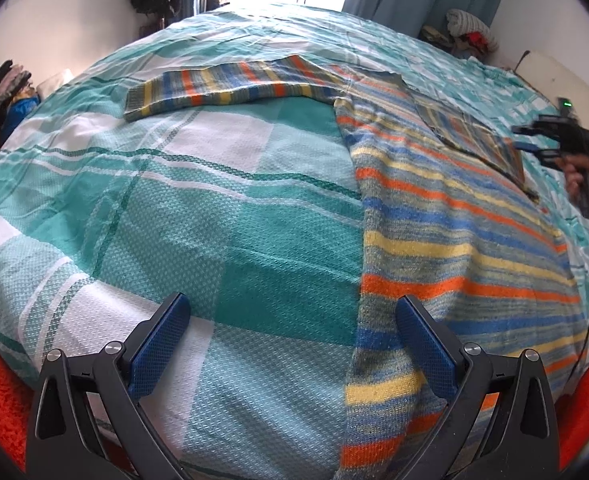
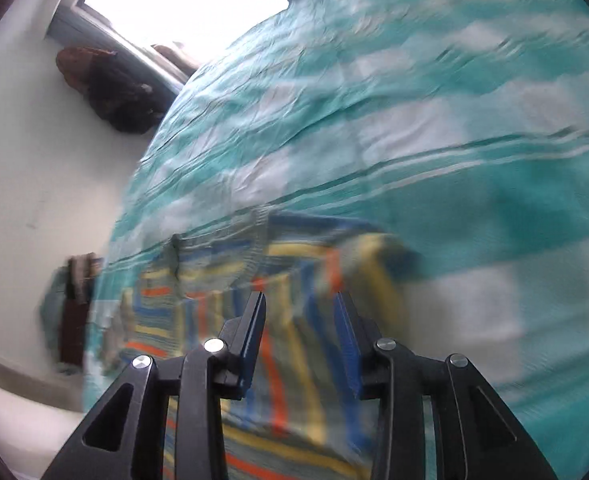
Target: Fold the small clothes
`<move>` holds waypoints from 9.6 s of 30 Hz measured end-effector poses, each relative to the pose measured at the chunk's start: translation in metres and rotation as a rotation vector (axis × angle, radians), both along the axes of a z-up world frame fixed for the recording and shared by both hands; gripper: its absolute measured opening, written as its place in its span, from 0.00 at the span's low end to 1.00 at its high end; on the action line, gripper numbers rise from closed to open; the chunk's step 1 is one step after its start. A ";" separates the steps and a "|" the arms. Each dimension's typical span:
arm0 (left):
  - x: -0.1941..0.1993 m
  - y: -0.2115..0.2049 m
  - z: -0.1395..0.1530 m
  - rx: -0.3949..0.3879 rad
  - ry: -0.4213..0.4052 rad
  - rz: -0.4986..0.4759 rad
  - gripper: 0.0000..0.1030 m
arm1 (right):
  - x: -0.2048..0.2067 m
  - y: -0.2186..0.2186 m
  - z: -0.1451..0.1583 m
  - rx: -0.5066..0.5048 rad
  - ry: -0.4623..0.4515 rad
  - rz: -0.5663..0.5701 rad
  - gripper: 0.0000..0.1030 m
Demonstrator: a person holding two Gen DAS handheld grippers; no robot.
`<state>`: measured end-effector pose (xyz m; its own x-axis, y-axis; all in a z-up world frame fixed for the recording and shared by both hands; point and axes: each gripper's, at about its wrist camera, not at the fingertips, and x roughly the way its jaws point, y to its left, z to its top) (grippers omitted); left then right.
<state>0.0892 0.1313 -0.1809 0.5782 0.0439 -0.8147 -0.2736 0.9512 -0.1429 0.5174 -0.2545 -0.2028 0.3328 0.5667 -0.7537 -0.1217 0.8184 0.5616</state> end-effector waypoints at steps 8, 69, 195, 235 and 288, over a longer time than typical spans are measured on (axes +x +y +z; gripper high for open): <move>0.005 -0.002 -0.003 0.019 0.011 -0.014 1.00 | 0.002 0.003 0.006 -0.230 -0.088 -0.161 0.28; 0.025 0.071 0.055 -0.300 -0.125 0.067 0.99 | -0.410 0.076 0.017 -0.480 -0.441 0.159 0.75; 0.018 -0.105 -0.030 0.174 -0.031 -0.396 0.99 | -0.375 0.082 -0.032 -0.529 -0.392 0.178 0.98; 0.020 -0.107 -0.032 0.189 -0.004 -0.405 0.99 | -0.378 0.085 -0.033 -0.532 -0.421 0.165 1.00; -0.029 -0.059 0.001 0.010 0.246 -0.498 0.35 | -0.379 -0.031 -0.028 -0.351 0.187 0.405 0.30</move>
<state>0.0604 0.0719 -0.1799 0.3237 -0.1774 -0.9294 0.1855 0.9751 -0.1215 0.1388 -0.2852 -0.2305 -0.0167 0.3263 -0.9451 -0.3892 0.8686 0.3067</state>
